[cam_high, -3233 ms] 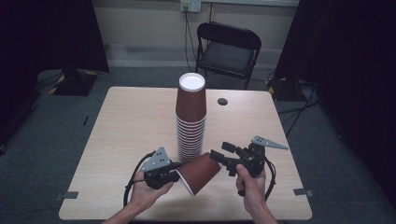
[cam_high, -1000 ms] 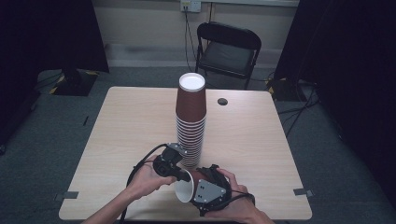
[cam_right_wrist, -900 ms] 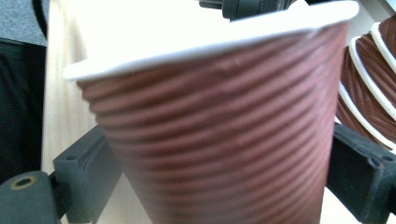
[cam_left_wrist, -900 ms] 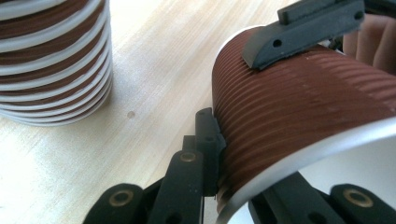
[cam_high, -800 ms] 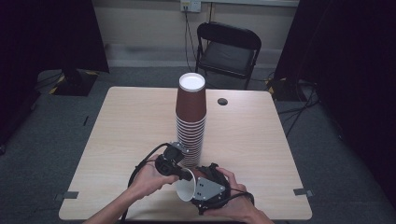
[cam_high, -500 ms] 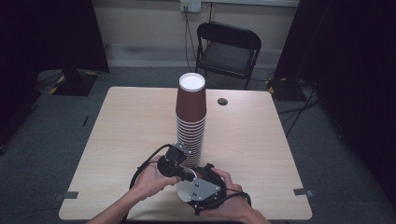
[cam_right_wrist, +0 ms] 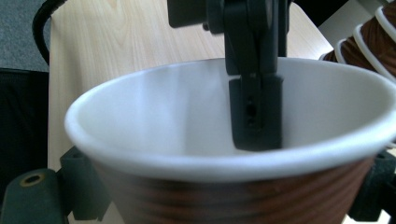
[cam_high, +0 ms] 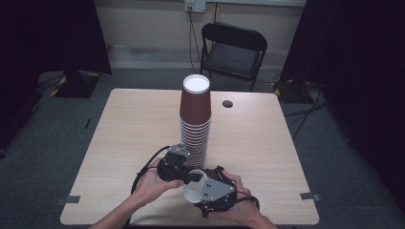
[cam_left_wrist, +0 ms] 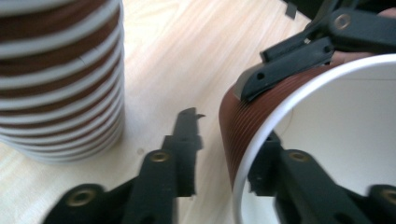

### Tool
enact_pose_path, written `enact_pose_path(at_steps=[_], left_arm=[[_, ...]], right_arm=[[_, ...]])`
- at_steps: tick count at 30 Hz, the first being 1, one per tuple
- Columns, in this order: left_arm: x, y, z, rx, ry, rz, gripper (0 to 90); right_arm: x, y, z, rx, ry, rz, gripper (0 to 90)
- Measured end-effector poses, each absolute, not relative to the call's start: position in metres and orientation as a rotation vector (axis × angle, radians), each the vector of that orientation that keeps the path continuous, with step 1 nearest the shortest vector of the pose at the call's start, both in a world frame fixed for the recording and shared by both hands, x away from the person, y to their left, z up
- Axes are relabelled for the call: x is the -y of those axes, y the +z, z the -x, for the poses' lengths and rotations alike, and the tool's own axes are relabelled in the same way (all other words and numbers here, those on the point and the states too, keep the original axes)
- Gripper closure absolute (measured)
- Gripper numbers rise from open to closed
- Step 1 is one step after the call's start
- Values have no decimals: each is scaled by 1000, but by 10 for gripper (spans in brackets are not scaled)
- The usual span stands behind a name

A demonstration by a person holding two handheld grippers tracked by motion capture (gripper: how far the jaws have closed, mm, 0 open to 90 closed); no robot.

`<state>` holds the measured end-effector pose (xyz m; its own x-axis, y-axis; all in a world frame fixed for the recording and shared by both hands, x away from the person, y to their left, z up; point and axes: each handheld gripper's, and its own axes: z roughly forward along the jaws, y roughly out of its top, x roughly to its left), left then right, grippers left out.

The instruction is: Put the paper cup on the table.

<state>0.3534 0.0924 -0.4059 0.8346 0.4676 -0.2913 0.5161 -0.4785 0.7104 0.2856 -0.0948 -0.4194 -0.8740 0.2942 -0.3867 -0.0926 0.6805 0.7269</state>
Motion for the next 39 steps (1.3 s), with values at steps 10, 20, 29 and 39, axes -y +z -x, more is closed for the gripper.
enact_pose_path(at_steps=[10, 20, 29, 39], left_arm=[[-106, -402, -349, -726, 57, -2040, 398], [-117, -404, -347, -752, 119, -1988, 311], [-126, -406, -344, -754, 194, -1962, 246], [-138, -413, -340, -723, 322, -1960, 201]], right_arm=[[104, -422, -291, -2426, 1140, -245, 109], [113, -426, -300, -2439, 1182, -379, 111], [123, -429, -309, -2436, 1208, -502, 111], [139, -431, -321, -2395, 1292, -683, 111]])
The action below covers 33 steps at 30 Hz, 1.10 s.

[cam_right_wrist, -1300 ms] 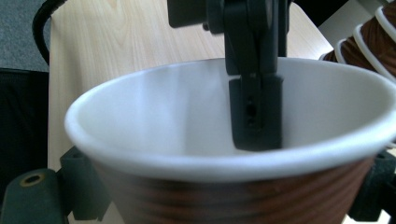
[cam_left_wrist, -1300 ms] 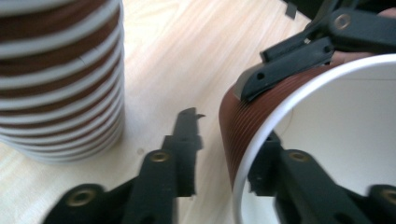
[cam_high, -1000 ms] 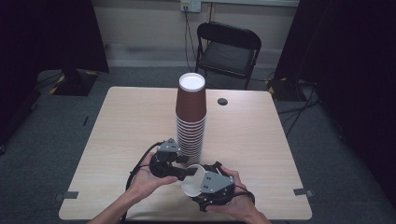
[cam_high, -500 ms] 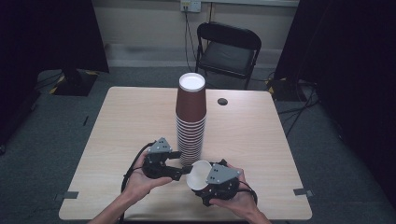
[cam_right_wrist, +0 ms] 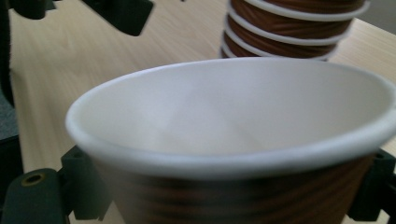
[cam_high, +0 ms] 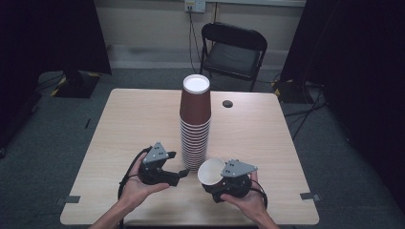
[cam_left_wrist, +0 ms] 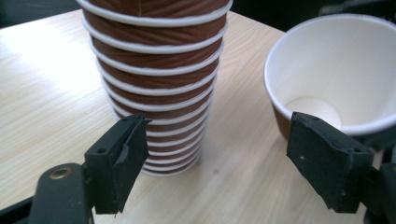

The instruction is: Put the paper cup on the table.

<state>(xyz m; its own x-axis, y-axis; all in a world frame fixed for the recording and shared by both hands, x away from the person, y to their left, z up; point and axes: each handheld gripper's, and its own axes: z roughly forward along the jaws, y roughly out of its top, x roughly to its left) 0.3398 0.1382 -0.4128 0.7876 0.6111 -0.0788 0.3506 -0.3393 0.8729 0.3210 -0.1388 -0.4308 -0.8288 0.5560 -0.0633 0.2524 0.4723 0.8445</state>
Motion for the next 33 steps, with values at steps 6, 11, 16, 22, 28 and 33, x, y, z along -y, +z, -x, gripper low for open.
enact_pose_path(at_steps=[6, 11, 16, 22, 28, 33], left_arm=[[-146, -419, -339, -751, 353, -1947, 158], [-153, -423, -336, -781, 347, -1944, 156], [-161, -430, -334, -810, 361, -1958, 156], [-172, -436, -333, -828, 368, -1954, 155], [-186, -439, -332, -880, 391, -1984, 156], [-199, -450, -329, -923, 384, -1966, 156]], right_arm=[[148, -431, -329, -2361, 1306, -779, 112], [159, -431, -337, -2320, 1330, -860, 113], [167, -431, -346, -2284, 1358, -933, 112], [174, -428, -360, -2234, 1384, -981, 112], [179, -432, -377, -2198, 1407, -1045, 112], [184, -435, -388, -2172, 1401, -1102, 112]])
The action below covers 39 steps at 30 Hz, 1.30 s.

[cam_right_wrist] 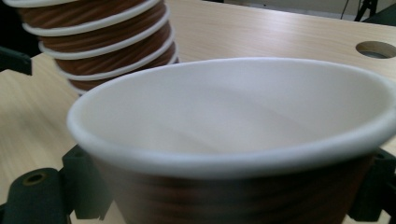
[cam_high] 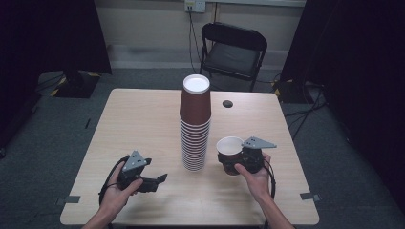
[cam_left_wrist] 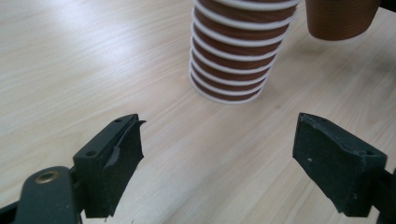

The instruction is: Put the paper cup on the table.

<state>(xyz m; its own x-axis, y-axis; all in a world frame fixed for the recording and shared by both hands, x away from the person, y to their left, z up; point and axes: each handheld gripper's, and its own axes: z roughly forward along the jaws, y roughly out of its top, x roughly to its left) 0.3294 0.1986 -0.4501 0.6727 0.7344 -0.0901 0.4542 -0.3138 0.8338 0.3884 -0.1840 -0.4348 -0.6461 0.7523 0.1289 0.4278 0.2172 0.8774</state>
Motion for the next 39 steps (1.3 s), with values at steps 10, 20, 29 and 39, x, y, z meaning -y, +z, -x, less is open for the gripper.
enact_pose_path(at_steps=[10, 20, 29, 39], left_arm=[[-218, -461, -332, -963, 399, -1894, 157], [-221, -459, -330, -958, 427, -1886, 162], [-219, -461, -329, -951, 430, -1911, 166], [-219, -460, -329, -956, 440, -1911, 166]], right_arm=[[180, -426, -417, -2095, 1409, -1151, 111], [177, -429, -446, -2047, 1414, -1185, 111], [165, -449, -473, -2049, 1352, -1232, 110], [159, -462, -486, -2004, 1355, -1241, 109]])
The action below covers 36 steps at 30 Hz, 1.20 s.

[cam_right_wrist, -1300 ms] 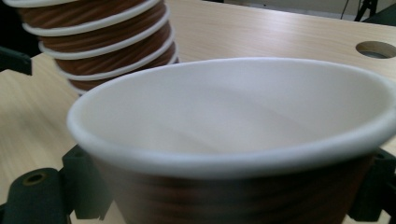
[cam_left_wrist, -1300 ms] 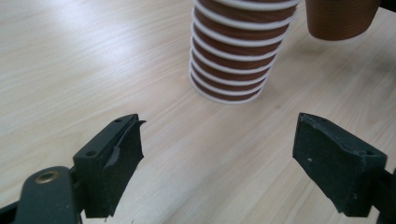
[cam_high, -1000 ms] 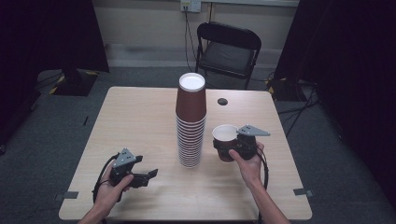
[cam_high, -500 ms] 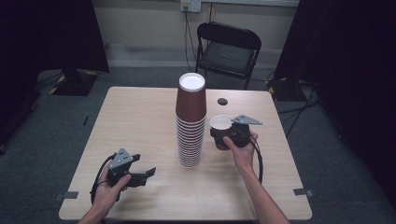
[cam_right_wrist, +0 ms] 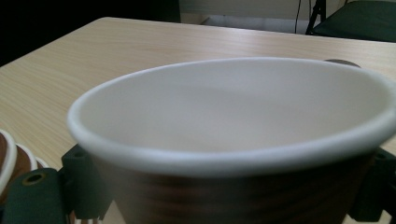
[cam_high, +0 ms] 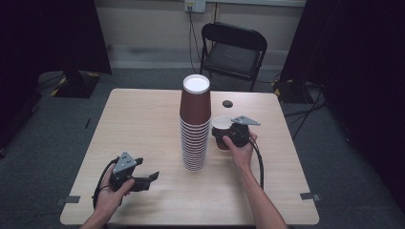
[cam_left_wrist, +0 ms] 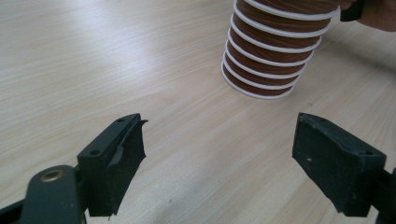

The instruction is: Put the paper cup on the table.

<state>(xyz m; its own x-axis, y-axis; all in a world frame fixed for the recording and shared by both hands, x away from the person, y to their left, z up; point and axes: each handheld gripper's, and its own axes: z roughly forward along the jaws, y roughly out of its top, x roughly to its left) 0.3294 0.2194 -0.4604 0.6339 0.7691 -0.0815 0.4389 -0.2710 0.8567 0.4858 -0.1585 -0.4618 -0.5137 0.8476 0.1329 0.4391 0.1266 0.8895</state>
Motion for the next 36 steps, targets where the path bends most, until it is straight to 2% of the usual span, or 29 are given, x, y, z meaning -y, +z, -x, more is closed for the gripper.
enact_pose_path(at_steps=[15, 36], left_arm=[[-218, -460, -327, -945, 462, -1915, 167], [-219, -459, -326, -945, 481, -1903, 167]], right_arm=[[171, -466, -461, -2041, 1323, -1203, 106], [178, -472, -455, -2094, 1302, -1218, 101]])
